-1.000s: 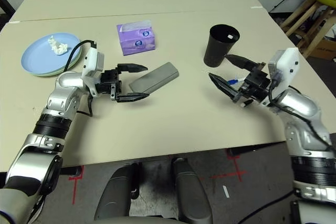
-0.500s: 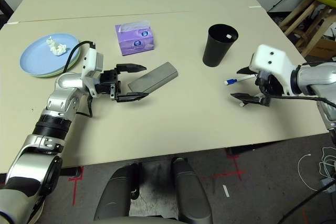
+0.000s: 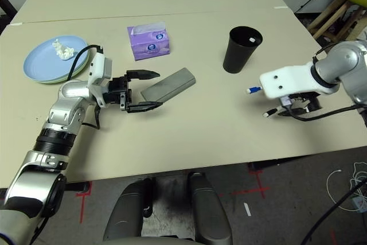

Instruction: Organize and tidy the items on the table.

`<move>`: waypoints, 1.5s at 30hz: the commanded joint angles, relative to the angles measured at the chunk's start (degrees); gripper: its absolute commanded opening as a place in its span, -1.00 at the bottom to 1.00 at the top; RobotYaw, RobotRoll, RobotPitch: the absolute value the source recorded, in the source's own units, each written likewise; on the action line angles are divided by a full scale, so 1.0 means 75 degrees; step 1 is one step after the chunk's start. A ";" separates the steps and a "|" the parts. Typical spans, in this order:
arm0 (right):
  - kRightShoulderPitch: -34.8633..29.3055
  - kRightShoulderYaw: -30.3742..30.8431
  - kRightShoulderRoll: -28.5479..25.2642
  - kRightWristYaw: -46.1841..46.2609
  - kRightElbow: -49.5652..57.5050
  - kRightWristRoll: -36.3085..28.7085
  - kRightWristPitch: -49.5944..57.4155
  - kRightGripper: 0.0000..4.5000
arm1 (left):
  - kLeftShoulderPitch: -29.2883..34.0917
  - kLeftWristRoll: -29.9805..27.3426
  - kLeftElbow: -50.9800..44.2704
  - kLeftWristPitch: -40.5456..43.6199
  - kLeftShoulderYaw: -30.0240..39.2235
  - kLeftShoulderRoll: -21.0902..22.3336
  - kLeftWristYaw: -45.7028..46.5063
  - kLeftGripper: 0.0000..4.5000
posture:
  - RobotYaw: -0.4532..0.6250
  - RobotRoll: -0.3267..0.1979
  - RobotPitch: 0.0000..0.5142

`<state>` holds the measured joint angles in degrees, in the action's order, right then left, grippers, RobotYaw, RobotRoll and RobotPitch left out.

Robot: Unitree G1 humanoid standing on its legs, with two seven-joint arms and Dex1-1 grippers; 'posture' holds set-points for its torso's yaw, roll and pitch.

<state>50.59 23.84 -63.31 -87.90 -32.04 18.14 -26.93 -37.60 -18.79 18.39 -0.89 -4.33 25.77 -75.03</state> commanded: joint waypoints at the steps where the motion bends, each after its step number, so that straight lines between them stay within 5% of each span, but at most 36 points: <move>1: 0.0168 0.0135 0.0078 -0.0188 -0.0341 0.0123 -0.0678 1.00 | 0.0122 -0.0065 -0.0211 0.0100 -0.0001 0.0071 0.0003 0.99 | -0.02 0.25 -0.07; 36: 0.0417 0.0389 0.0829 -0.0465 -0.1033 0.0512 -0.1902 1.00 | 0.0250 -0.0033 -0.0455 0.0175 -0.0027 0.0220 0.0199 0.99 | 0.05 0.25 -0.03; 39: 0.0436 0.0421 0.0841 -0.0508 -0.1112 0.0525 -0.1946 0.72 | 0.0253 -0.0037 -0.0470 0.0183 -0.0033 0.0227 0.0209 1.00 | 0.05 0.25 -0.04; 45: 0.0468 0.0398 0.0751 -0.0598 -0.1263 0.0528 -0.1881 -0.24 | 0.0240 0.0017 -0.0479 0.0148 -0.0090 0.0260 0.0174 1.00 | 0.04 0.25 -0.06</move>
<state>53.70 26.35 -56.97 -91.69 -40.80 22.20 -41.13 -36.60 -18.85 16.18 0.14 -4.39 27.30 -73.32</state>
